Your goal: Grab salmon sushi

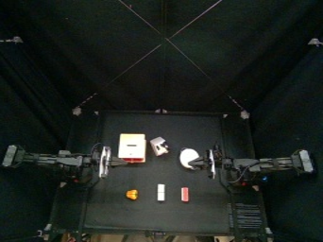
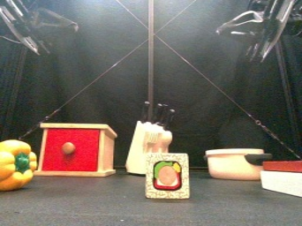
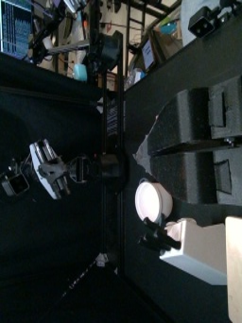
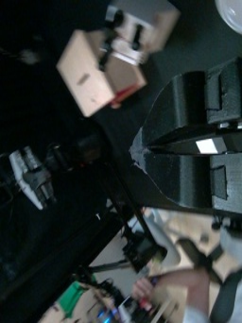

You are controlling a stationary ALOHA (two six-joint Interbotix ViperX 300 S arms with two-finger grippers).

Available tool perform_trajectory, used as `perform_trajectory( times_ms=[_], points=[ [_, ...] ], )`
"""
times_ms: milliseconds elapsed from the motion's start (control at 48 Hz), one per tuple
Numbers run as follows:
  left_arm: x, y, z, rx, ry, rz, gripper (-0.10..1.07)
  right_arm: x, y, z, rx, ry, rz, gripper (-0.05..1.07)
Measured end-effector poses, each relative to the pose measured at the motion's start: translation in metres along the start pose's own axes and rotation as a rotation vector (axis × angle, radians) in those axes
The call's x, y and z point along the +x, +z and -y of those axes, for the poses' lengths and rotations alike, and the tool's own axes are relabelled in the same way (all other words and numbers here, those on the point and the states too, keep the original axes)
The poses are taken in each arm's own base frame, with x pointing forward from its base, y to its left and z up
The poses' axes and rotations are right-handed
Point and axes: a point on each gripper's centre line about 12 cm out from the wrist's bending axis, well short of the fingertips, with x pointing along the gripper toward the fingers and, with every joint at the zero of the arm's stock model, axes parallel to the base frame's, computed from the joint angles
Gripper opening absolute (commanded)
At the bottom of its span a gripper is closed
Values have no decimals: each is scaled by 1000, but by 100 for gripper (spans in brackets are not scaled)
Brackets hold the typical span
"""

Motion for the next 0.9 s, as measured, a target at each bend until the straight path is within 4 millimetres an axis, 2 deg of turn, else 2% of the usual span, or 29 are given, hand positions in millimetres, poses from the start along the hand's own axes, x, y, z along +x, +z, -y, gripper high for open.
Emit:
perform_trajectory(
  times_ms=[146,250,438,667,896],
  points=[
    [0,0,0,2,0,0,-3,9,-12,2,306,-78,-138,5],
    [0,-1,0,2,2,-2,-3,7,-20,-4,433,-121,-276,5],
    [0,-2,-1,-1,3,-5,-3,0,-26,-7,532,-217,-457,6],
    [-2,-7,-1,-1,3,-18,-3,-8,-16,7,616,-399,-527,6],
    [-2,-9,0,-6,2,-23,-3,-17,-19,19,630,-596,-572,6]
  ],
)
